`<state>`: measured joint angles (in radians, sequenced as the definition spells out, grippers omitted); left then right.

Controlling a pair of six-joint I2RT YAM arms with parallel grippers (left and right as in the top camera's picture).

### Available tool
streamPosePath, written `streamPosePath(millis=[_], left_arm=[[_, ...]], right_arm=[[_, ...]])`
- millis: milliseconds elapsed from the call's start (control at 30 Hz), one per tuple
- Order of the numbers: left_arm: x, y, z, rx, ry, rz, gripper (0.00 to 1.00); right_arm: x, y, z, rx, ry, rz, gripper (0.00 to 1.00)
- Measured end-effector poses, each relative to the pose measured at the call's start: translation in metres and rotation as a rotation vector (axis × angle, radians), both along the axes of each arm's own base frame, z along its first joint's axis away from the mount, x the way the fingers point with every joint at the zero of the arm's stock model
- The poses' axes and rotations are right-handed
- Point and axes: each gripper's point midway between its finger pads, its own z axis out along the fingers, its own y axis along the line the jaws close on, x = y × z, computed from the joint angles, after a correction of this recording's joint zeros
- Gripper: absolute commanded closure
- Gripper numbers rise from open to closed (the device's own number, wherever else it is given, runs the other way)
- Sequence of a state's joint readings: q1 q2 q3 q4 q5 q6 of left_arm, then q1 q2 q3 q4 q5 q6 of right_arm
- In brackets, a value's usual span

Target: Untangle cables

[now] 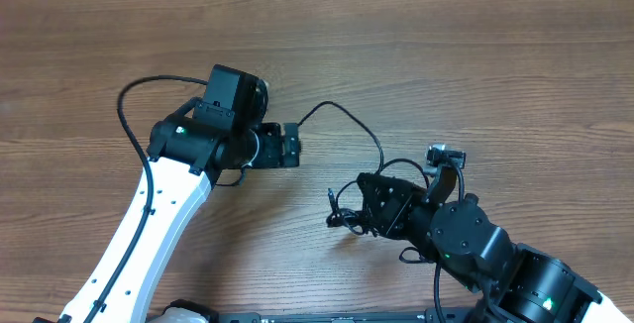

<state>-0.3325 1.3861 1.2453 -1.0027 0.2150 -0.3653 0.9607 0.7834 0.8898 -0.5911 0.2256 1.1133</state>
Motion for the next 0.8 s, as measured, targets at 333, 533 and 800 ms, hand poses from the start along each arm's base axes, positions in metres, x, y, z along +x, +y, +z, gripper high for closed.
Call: streamPosePath(millis=[333,533,800], left_arm=[[-0.037,-0.061,0.03,-0.318,-0.03,-0.45,0.0],[-0.043,-0.069,0.037,-0.367,-0.063,-0.537,0.02],[-0.044,-0.071,0.039,-0.365,-0.103,-0.6,0.05]], right_arm=[[0.02,-0.01,0.023,0.049,-0.092,-0.121,0.96],[0.032,-0.028,0.027,0.028,-0.134,-0.238,0.96],[0.042,-0.041,0.039,0.045,-0.184,-0.338,0.96]])
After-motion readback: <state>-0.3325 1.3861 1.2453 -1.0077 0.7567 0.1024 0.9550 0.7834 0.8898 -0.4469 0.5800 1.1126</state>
